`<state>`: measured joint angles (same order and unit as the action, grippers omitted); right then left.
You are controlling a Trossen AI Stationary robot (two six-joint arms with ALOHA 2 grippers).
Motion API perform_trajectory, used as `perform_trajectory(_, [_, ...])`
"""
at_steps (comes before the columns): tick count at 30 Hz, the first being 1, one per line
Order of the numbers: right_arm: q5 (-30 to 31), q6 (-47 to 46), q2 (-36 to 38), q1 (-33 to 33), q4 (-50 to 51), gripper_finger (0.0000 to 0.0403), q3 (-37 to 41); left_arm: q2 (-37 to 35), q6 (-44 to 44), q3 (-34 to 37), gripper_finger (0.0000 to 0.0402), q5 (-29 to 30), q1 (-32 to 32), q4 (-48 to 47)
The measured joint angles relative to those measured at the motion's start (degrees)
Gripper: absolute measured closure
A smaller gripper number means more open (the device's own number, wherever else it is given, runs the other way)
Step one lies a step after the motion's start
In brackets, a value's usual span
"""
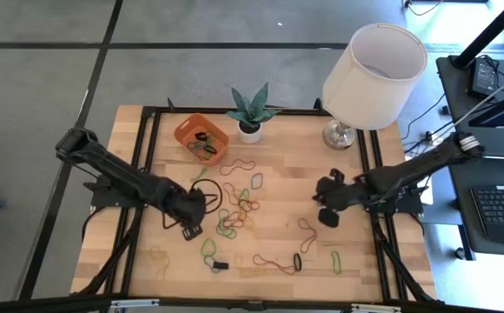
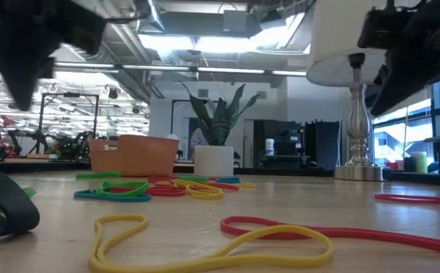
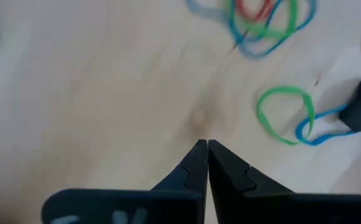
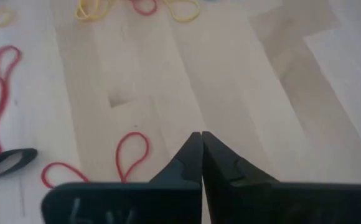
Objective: Pick and place rubber bands into bin
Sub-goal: Put the yellow rubber band into the orange bin
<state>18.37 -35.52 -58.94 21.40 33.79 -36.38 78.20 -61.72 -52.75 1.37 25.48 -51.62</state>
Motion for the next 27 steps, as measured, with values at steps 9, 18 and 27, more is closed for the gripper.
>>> perform_trajectory(9, [-0.42, 3.16, 9.20, -0.56, -1.22, 0.0399, 3.25, 3.55, -21.24, -0.02, 0.0330, -6.42, 8.44, -3.32])
perform_trajectory(18, [-0.48, 6.39, 9.49, -0.56, -2.66, 0.0399, 3.25, 7.35, -28.82, -0.02, 0.0282, -14.14, 16.23, -4.67])
perform_trajectory(27, [-0.48, 7.57, 9.49, -0.56, -2.78, 0.0398, 3.25, 12.45, -31.36, -0.02, 0.0284, -19.68, 20.26, -5.28])
